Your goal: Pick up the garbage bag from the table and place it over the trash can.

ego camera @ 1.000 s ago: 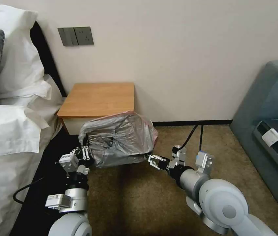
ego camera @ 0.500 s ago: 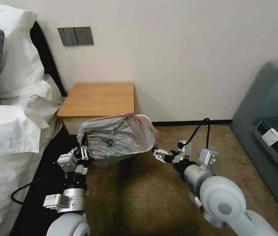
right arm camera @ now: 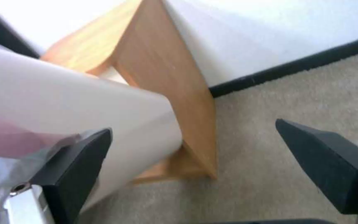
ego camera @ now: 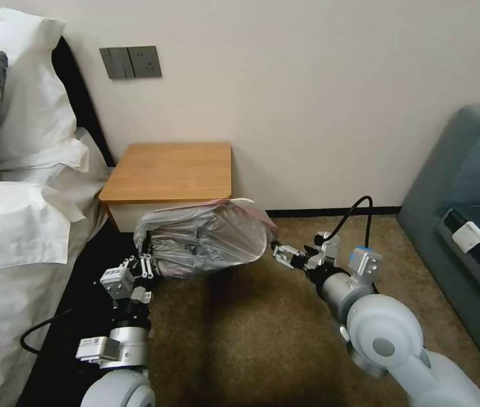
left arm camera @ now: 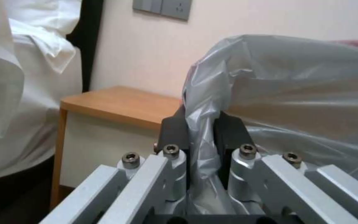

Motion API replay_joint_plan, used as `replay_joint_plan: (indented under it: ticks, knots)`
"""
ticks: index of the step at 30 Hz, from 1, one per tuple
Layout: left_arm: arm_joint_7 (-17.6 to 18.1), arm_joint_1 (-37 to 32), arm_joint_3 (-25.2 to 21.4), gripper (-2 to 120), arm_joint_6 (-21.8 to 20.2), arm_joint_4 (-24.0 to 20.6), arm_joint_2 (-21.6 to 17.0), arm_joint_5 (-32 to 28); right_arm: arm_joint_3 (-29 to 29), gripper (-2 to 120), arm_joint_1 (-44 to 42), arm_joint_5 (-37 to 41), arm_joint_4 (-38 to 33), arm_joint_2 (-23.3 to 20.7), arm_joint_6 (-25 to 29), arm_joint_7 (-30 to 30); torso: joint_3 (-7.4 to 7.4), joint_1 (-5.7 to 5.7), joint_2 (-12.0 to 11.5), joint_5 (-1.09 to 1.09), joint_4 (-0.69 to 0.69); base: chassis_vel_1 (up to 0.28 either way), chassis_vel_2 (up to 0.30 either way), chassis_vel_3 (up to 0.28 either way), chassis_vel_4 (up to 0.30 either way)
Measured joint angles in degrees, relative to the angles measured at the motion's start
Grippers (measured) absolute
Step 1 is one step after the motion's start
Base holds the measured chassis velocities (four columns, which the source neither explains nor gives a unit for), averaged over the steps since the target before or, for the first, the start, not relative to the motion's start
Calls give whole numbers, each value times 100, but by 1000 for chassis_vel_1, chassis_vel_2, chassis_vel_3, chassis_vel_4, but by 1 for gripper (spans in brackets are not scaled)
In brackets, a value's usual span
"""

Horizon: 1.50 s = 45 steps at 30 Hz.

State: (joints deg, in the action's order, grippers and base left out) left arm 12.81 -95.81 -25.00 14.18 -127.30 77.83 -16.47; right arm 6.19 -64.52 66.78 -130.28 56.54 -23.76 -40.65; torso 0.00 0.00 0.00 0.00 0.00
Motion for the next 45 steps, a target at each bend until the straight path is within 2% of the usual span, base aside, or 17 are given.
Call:
replay_joint_plan:
  ticks: [8,12,15,21,25,27,29,30,33,34,36,41,44,45]
  knots:
    - [-65,-38,25,9,69,47,6,120,51,100,116,-6,101,-31,29,147,0,0,0,0,0,0,0,0,0]
    - [12,-28,-16,9,38,46,-2,101,208,100,83,-243,197,-90,25,231,0,0,0,0,0,0,0,0,0]
    - [69,-1,-121,9,-18,42,-22,0,315,100,-83,-580,42,-264,92,392,0,0,0,0,-1,0,0,0,0]
    - [158,7,-179,9,-76,24,-30,-85,395,100,-224,-762,-399,-381,281,496,0,0,0,0,-1,0,0,0,0]
    - [171,-3,-186,9,-96,1,-32,-96,445,100,-280,-829,-690,-481,498,937,0,0,0,-1,-1,0,0,0,0]
    - [173,-15,-188,9,-126,-30,-39,-97,456,100,-231,-784,-752,-558,626,1439,0,0,0,-1,0,0,0,0,0]
    - [175,-36,-189,9,-161,-72,-47,-106,391,100,-63,-942,-437,-629,857,2515,0,0,0,-1,0,0,0,0,0]
    - [175,-36,-189,9,-161,-72,-47,-106,391,100,-63,-942,-437,-629,857,2515,0,0,0,-1,0,0,0,0,0]
    - [174,-55,-195,9,-251,-142,-52,-215,301,99,85,-1371,293,-563,1264,3900,0,0,0,0,1,0,0,0,0]
    - [174,-55,-195,9,-251,-142,-52,-215,301,99,85,-1371,293,-563,1264,3900,0,0,0,0,1,0,0,0,0]
    - [169,-54,-232,9,-336,-188,-60,-341,258,97,53,-1704,664,-398,1511,4515,0,0,0,0,0,0,0,0,0]
    - [157,-35,-282,9,-459,-264,-116,-514,158,96,92,-2363,1284,0,2059,4941,0,0,0,0,-1,0,0,0,0]
    - [130,-35,-286,9,-472,-275,-124,-518,116,92,150,-2435,1395,149,2190,4872,0,0,0,0,0,0,0,0,0]
    - [116,-42,-286,9,-474,-277,-123,-517,103,85,178,-2398,1411,242,2200,4757,0,0,0,0,0,0,0,0,0]
